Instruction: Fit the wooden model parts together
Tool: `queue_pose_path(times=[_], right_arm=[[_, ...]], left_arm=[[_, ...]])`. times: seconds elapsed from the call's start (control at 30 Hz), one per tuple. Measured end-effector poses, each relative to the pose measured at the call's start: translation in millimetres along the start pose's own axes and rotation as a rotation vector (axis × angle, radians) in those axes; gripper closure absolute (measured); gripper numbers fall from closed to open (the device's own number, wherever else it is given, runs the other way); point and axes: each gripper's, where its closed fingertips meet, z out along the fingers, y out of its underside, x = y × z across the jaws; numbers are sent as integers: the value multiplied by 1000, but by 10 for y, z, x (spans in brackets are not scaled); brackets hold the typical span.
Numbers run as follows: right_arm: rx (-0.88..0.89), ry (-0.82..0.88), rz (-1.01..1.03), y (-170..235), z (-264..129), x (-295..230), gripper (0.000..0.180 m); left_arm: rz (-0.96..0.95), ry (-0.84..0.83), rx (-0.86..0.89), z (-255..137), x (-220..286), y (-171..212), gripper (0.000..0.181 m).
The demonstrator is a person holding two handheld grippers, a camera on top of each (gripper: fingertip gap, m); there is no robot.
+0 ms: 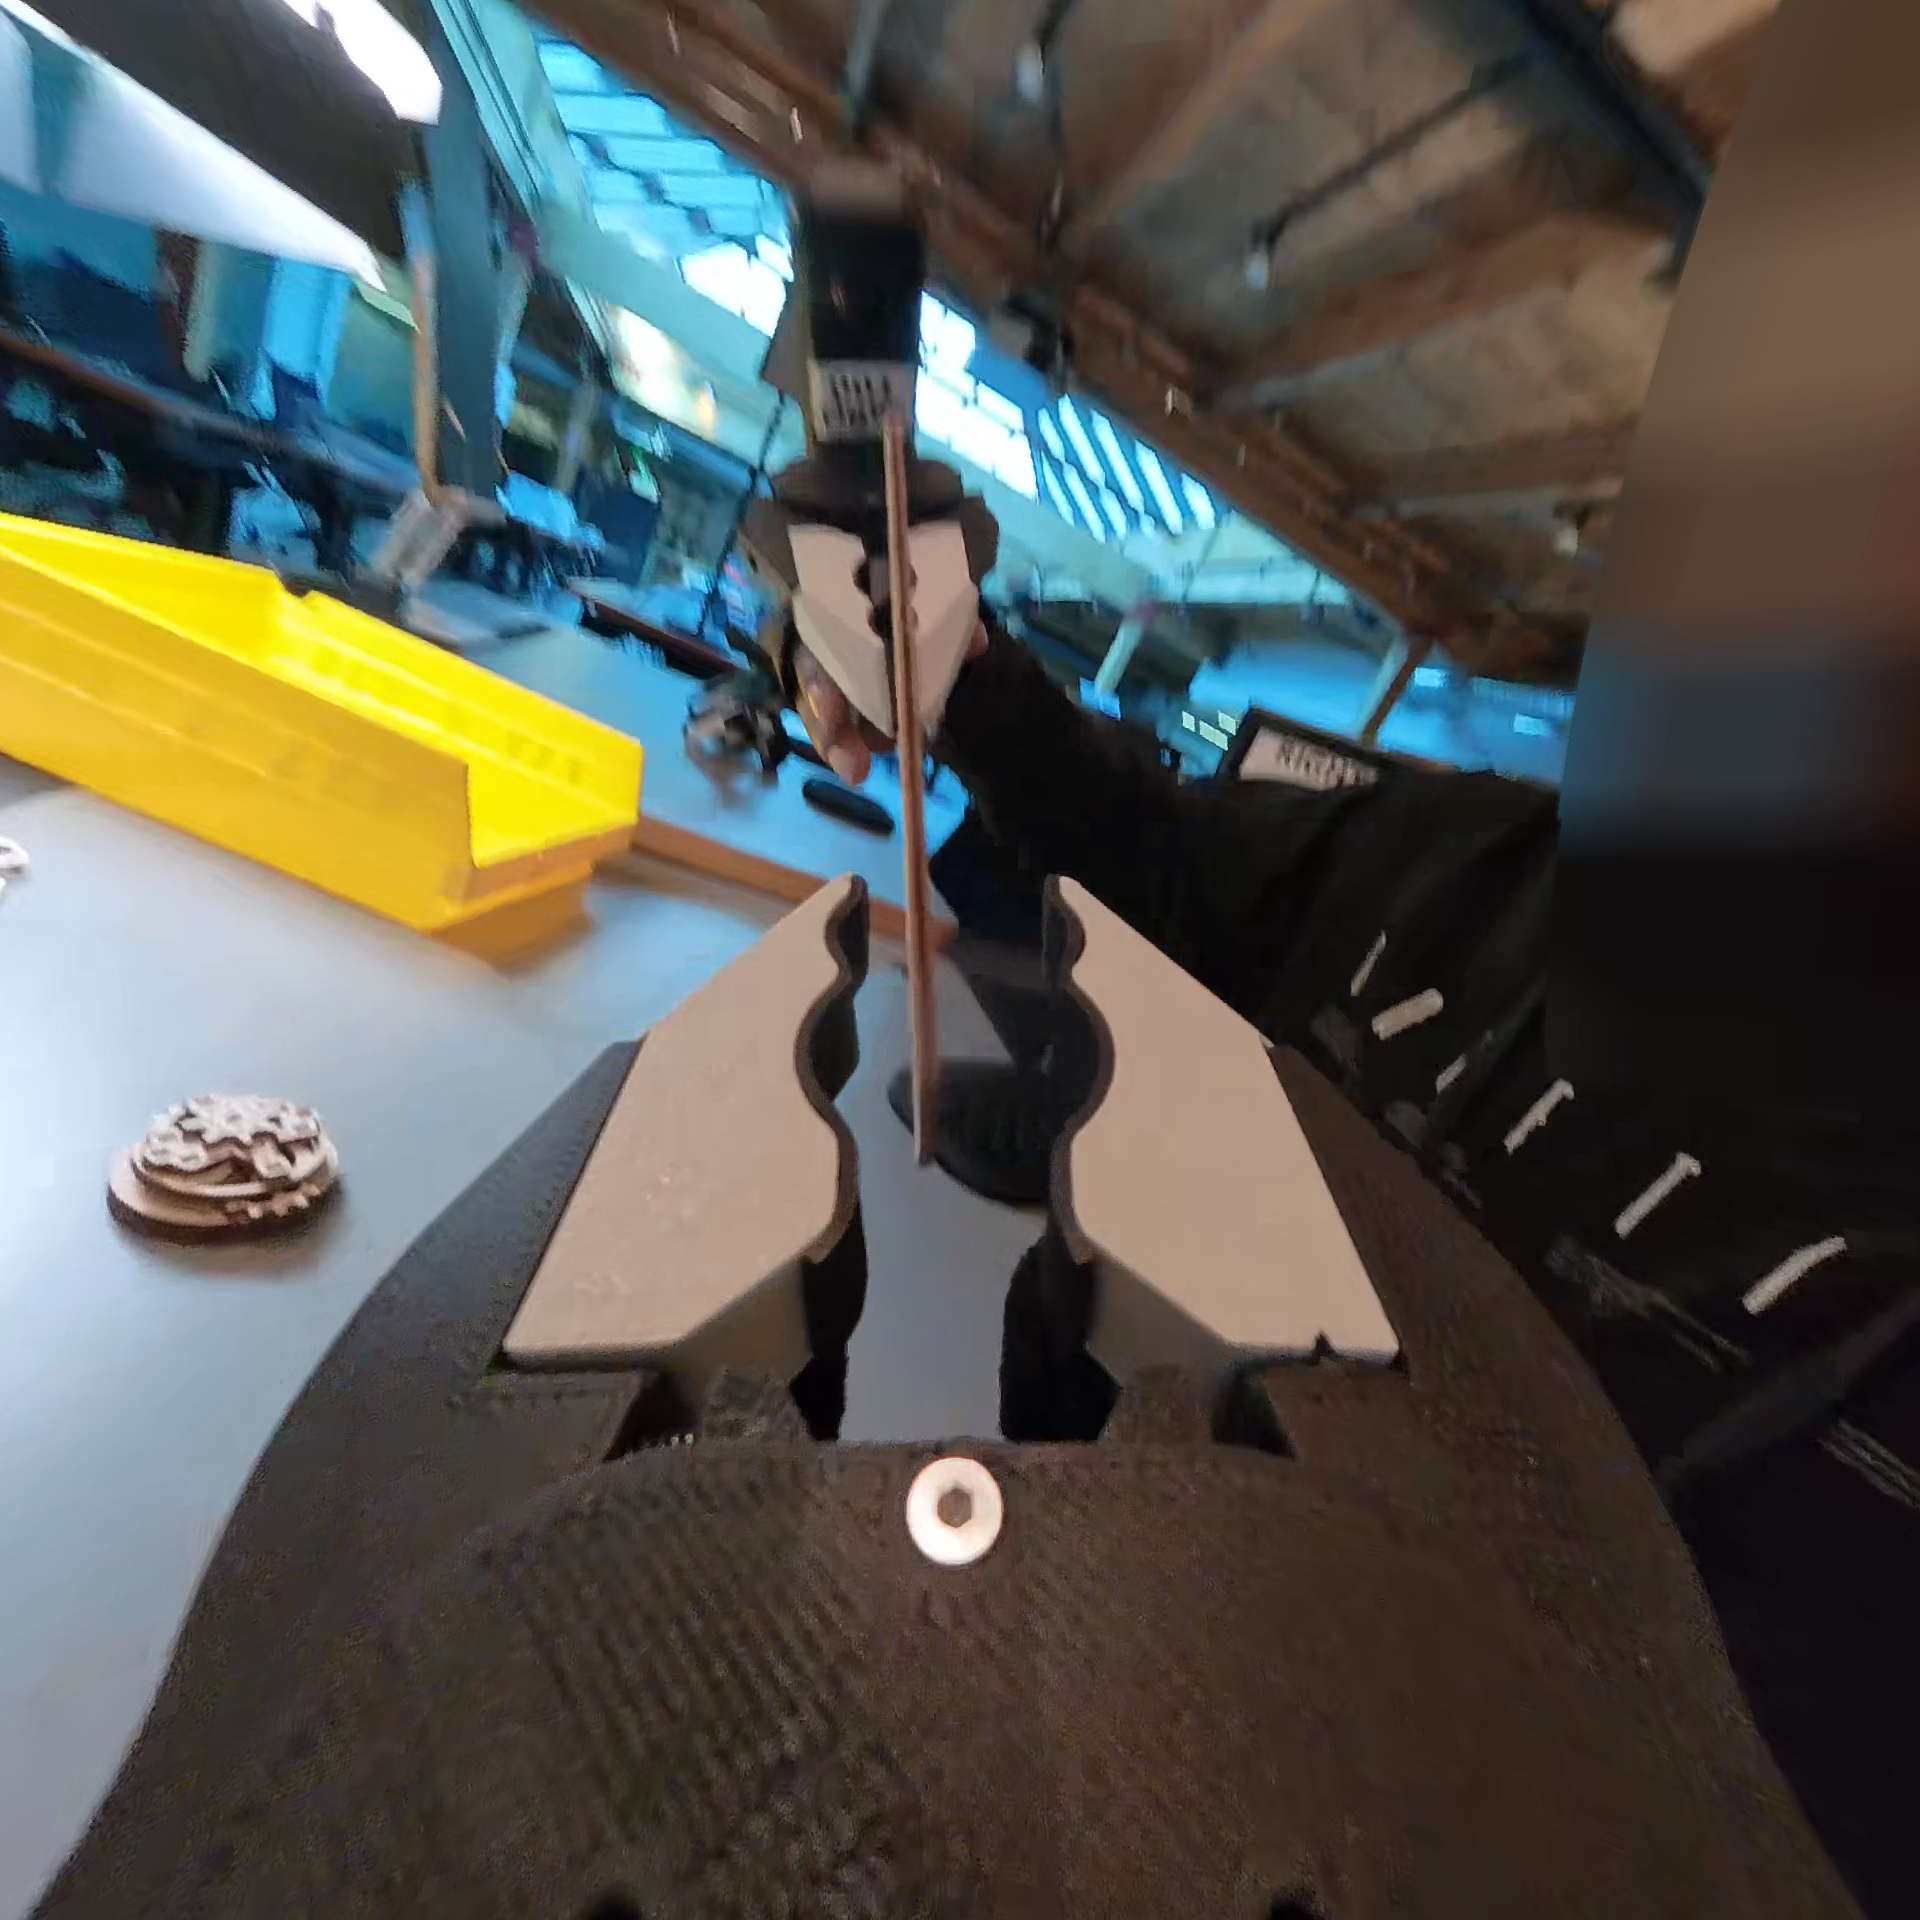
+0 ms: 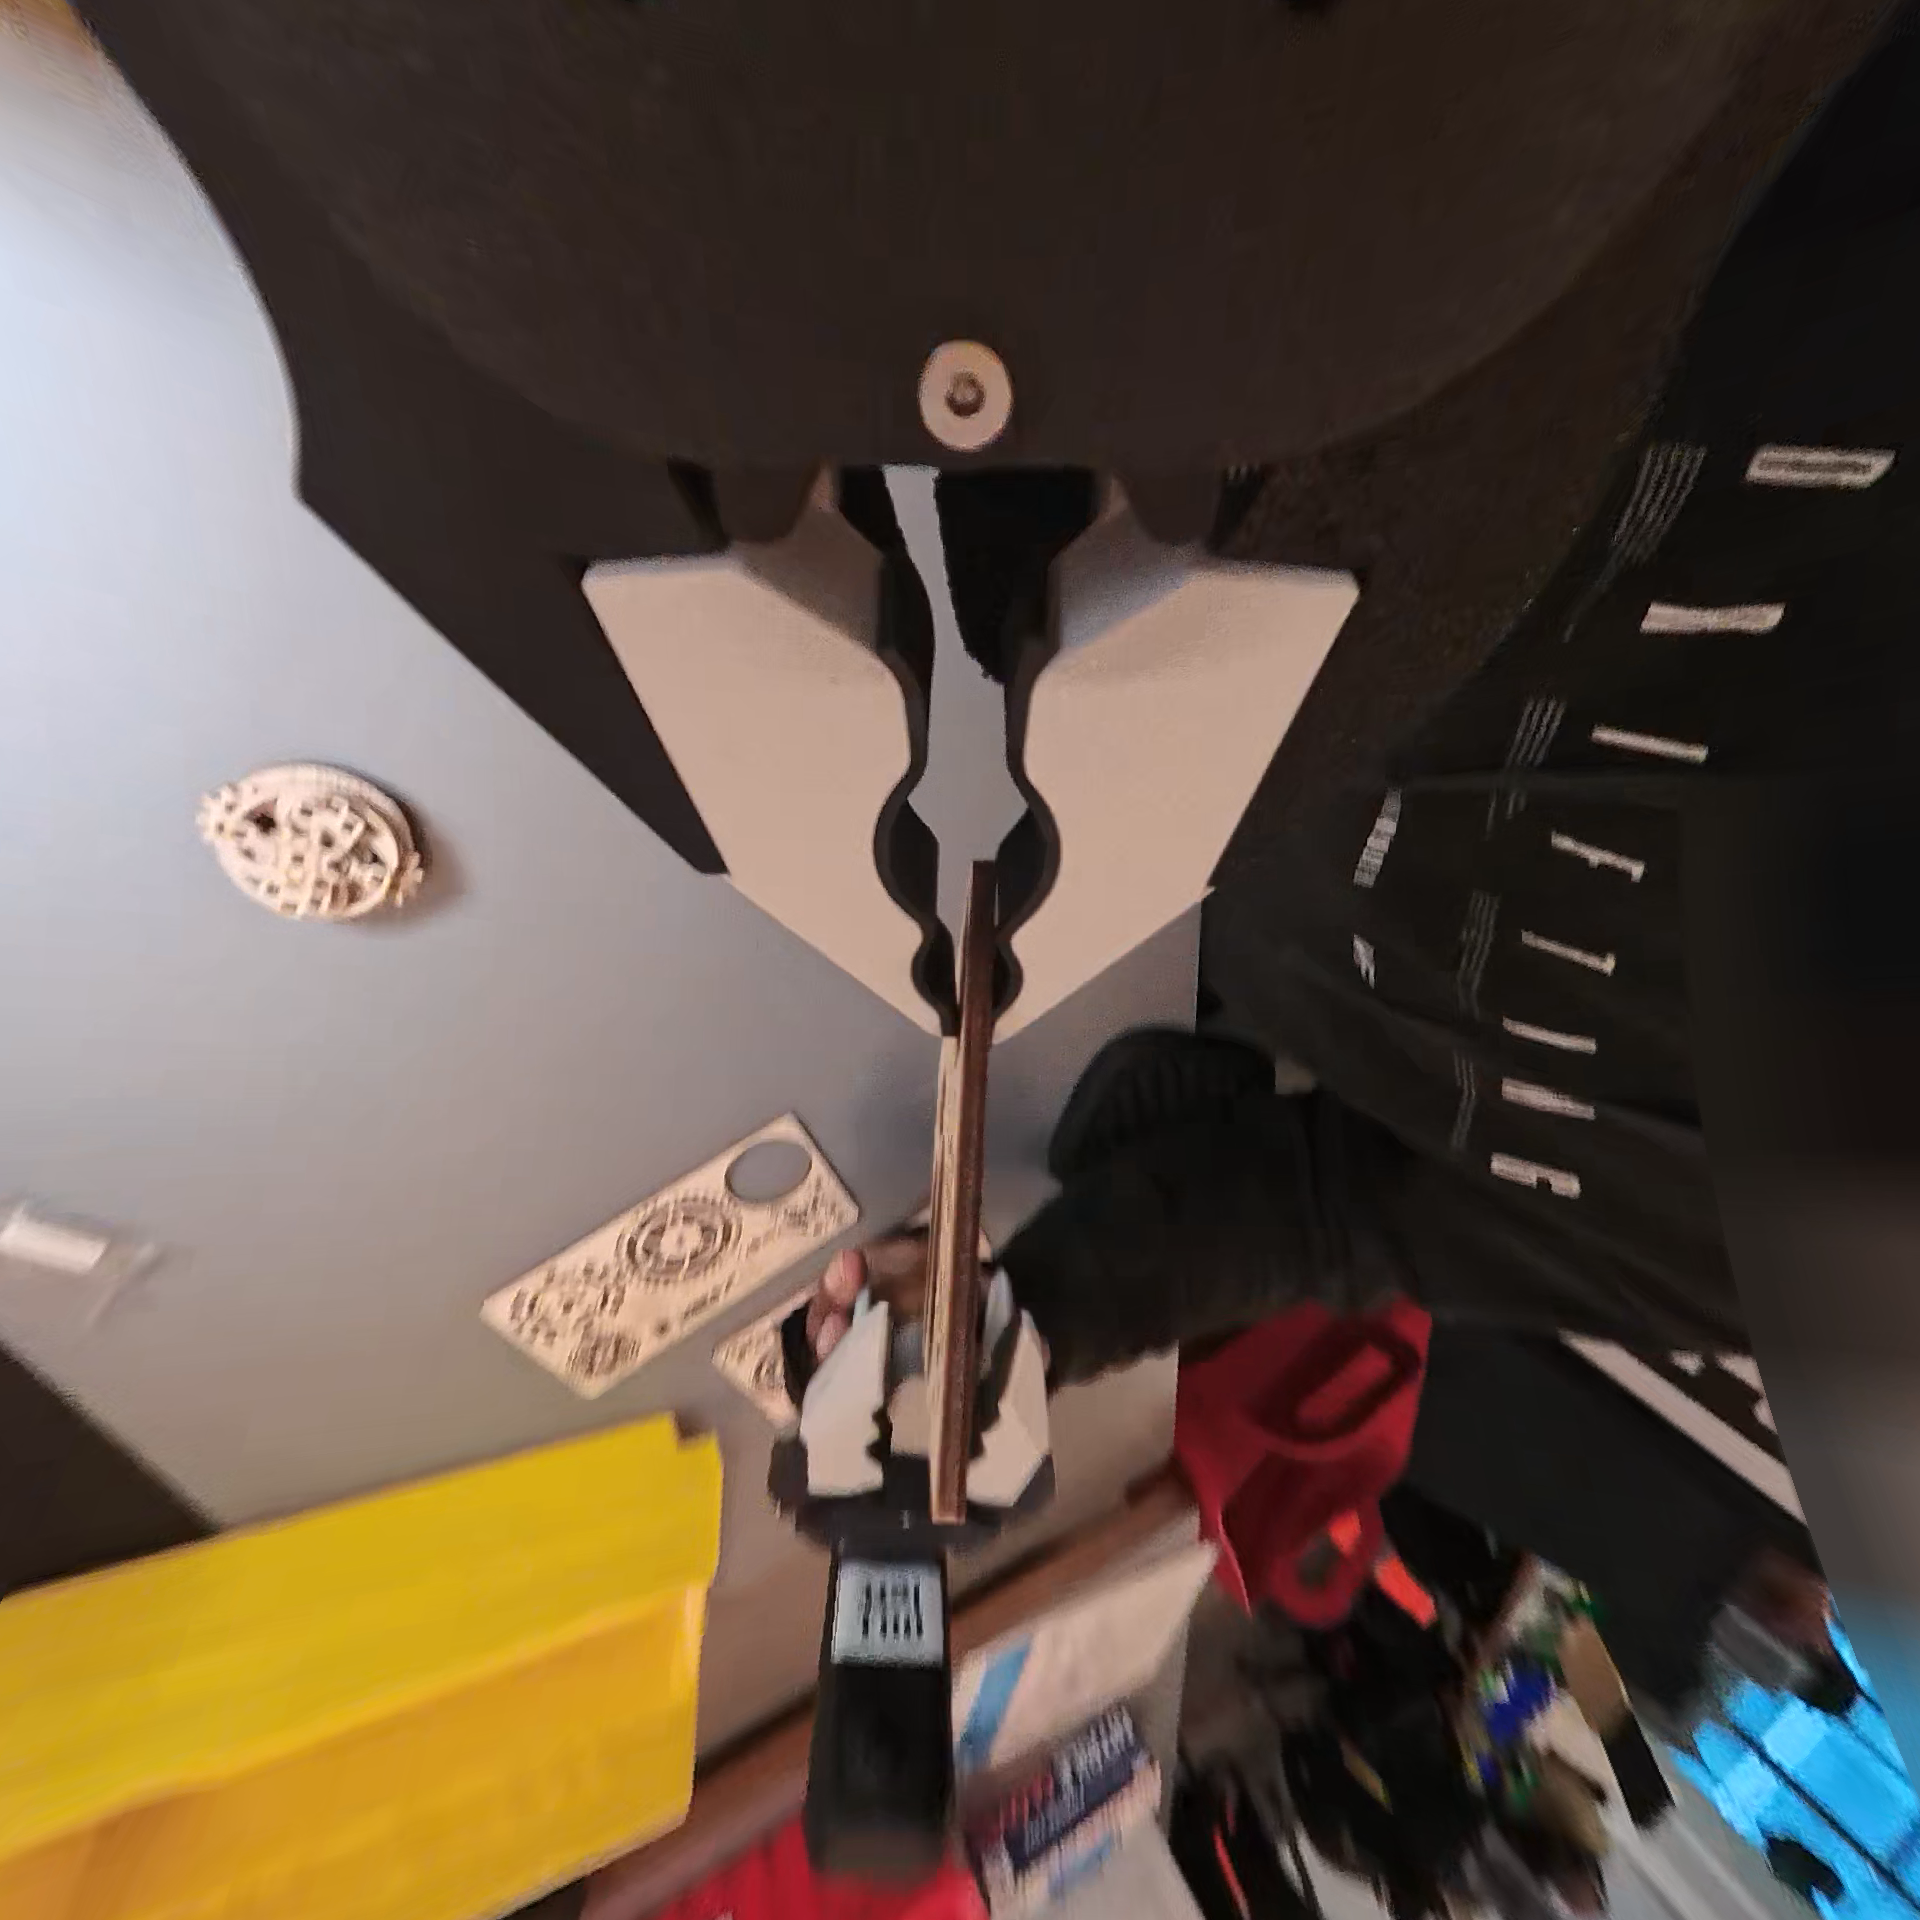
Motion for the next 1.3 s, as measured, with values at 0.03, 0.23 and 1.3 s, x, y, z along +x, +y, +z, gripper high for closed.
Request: queue_pose_path(times=[0.03,0.23,1.3], right_arm=[[-44,-2,7,84,16,3,179],[-148,-69,25,389,339,-58,179],[566,-91,213,449,909,281,179]], left_arm=[[2,4,-56,35,22,89,149],[21,43,-366,376,123,738,170],[-146,-132,19,119,-193,616,168]])
